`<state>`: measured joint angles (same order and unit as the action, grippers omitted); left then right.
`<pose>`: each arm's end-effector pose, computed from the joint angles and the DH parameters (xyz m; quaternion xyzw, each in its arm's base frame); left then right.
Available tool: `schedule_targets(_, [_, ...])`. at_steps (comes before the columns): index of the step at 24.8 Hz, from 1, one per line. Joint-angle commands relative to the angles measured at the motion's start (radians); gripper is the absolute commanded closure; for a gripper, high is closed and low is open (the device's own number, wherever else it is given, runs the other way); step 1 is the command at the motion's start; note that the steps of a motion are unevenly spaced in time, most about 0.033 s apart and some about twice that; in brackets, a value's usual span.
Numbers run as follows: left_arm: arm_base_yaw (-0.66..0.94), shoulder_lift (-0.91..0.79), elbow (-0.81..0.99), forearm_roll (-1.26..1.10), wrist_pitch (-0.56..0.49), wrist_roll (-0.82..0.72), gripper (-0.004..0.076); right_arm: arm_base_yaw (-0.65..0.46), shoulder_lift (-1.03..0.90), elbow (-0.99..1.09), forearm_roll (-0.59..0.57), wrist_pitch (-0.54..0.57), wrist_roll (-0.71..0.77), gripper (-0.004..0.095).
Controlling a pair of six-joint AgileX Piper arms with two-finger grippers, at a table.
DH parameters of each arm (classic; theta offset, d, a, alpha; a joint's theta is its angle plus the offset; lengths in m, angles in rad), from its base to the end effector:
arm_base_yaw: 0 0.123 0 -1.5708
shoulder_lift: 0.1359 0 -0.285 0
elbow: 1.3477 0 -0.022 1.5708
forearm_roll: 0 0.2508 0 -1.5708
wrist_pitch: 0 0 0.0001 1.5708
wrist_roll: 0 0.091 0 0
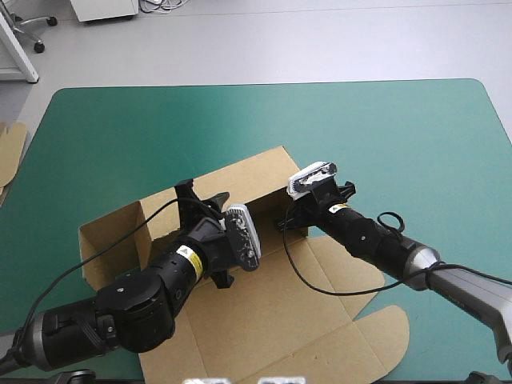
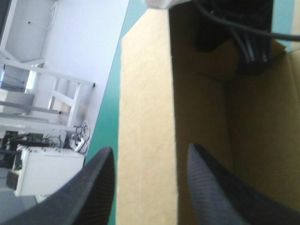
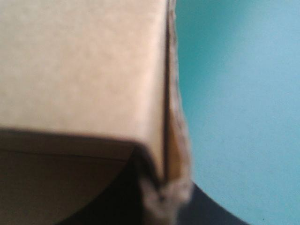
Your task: Fold the box
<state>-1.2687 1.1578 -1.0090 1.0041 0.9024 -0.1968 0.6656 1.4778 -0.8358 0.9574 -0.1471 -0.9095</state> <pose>0.1253 -0.1993 0.3619 0.5749 0.6315 0.1590 0.4954 0.2564 0.1876 0.2534 -0.2308 0.8194 0.1331 0.5075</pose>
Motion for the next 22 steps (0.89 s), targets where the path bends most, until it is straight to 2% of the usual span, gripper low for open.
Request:
schedule_targets(1, [0.003,-0.018,-0.070,0.119,0.109,-0.014,0.0628,0.001,-0.028,-0.028,0.014,0.014,0.000,0.0936])
schedule_targets(2, [0.020,-0.018,-0.090,0.112,0.124,-0.010,0.0735,0.001,-0.028,-0.028,0.015,0.020,0.000,0.0936])
schedule_targets(6, [0.142,-0.018,-0.173,0.008,0.121,0.018,0.0725,0.001,-0.030,-0.028,0.015,0.021,0.000,0.0935])
schedule_targets(9, [0.398,-0.018,-0.265,-0.138,0.100,0.098,0.0725,-0.010,-0.043,-0.030,0.012,0.047,-0.009,0.0935])
schedule_targets(13, [0.693,-0.018,-0.279,-0.362,0.031,0.197,0.0724,-0.057,-0.087,-0.030,0.007,0.125,-0.009,0.0933])
schedule_targets(17, [0.954,-0.018,-0.275,-0.706,-0.075,0.343,0.0725,-0.154,-0.158,-0.032,0.005,0.215,-0.007,0.0921])
schedule_targets(20, [1.100,-0.016,-0.241,-0.782,-0.140,0.378,0.0725,-0.229,-0.205,-0.050,-0.003,0.304,0.001,0.0920])
schedule_targets(22, [1.173,-0.007,-0.186,-0.791,-0.154,0.375,0.0725,-0.300,-0.236,-0.083,-0.103,0.389,0.133,0.0918])
